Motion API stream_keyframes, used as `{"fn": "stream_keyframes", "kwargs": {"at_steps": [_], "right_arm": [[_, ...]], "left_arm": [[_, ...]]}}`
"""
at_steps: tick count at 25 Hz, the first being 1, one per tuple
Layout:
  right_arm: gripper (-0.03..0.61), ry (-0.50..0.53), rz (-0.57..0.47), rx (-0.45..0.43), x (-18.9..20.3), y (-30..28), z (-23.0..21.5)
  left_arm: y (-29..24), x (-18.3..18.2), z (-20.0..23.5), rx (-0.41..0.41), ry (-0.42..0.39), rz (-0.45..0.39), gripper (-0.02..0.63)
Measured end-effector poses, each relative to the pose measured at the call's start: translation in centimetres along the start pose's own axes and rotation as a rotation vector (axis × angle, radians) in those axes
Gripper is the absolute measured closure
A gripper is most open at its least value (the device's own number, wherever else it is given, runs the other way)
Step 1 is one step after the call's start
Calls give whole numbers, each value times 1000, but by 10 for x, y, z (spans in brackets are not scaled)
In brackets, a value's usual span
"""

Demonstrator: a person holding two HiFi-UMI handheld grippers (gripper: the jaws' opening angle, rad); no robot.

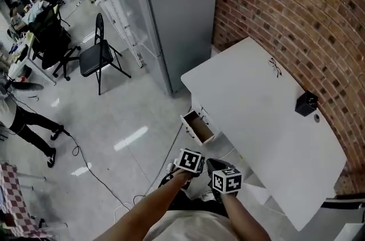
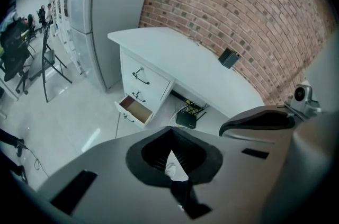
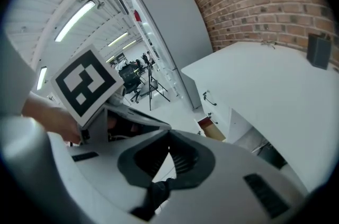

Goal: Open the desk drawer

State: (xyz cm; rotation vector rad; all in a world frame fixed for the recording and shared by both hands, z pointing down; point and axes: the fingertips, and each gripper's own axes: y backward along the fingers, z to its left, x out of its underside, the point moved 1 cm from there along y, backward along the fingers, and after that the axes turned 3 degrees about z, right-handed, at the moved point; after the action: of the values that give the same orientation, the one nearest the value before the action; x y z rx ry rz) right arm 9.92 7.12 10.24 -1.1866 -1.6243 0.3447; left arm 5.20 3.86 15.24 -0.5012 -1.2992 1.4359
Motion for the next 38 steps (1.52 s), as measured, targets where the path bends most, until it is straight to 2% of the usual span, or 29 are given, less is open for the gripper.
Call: {"fn": "stream_keyframes", "kwargs": {"at_steps": [3,12,15,18,21,26,34,38], "right_arm": [[563,2,-6,-14,-2,-1,5],[563,64,-29,-42,-26,-5,19],[563,65,-22,-39,-28,-9,17],[563,62,-4,-34,-26,-13,15],[563,56,2,-29,-28,-18,16],[563,61,7,-25,-38,-29,25],[563,58,-8,-5,-52,-36,30],[563,54,-3,10,-53,-35,25]], "left_arm": [[4,6,1,-1,13,14,609],[22,-6,14,-27,22,-48,609],[20,4,19,-22,68,-7,609],[21,5,24,-11,83,-6,609],[23,9,27,13,103,29,609],[28,-8,54,-37,46,-19,609],[26,-16,64,-20,7,-10,609],[29,-23,71,-47,-13,-28,609]]}}
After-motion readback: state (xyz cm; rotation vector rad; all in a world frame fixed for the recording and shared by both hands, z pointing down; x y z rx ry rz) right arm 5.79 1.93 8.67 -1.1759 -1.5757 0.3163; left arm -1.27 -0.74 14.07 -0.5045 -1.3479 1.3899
